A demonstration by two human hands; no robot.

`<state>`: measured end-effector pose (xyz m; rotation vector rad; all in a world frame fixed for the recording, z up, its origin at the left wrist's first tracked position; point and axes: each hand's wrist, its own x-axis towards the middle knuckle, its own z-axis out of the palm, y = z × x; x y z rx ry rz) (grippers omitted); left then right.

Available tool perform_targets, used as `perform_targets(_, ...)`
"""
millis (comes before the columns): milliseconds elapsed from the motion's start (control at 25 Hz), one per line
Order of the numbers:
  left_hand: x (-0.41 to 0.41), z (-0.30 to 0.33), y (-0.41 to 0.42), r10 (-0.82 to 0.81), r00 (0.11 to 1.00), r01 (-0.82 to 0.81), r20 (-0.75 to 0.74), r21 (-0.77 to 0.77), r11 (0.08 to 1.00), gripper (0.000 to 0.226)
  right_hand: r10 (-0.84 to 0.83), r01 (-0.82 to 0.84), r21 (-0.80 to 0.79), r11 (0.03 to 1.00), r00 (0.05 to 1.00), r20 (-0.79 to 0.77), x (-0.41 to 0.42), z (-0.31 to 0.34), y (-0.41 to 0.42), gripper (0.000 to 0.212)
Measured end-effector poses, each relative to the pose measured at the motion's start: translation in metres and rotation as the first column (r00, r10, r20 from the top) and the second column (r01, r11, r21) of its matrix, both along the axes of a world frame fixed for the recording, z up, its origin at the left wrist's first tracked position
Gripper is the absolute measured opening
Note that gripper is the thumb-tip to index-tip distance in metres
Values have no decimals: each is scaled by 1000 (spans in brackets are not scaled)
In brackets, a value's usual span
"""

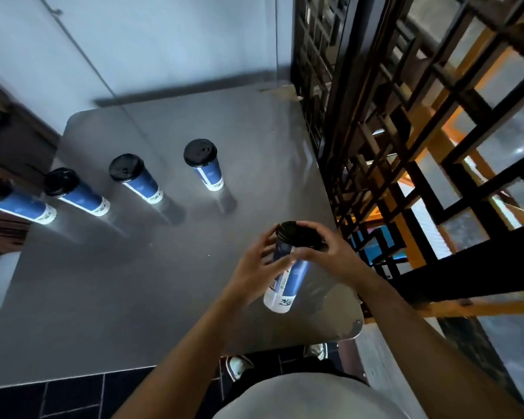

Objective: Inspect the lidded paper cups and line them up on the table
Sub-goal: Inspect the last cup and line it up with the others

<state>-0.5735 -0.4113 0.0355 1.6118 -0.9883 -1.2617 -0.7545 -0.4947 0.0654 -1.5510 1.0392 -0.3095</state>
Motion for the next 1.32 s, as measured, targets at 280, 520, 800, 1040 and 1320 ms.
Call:
perform_targets(280,40,55,21,126,959,-160,252,120,980,35,-252,143,406,903,940,229,81,25,14,16)
perform_targets(520,68,54,48,-52,972,-19,231,295,955,48,-102,19,429,903,980,171,112,26,30,52)
perform_targets(800,73,42,63,-16,863,-124,506,243,962,76,31,-40,289,956,999,37,143,22,29,37)
perform_targets(1040,75,55,64,27,938,-130,346,279,952,70,159,-177,218,960,982,98,154,42,27,34)
perform_targets(1320,80,66,70,70,992,-96,107,262,960,45,239,-258,228,939,965,108,156,52,22,32)
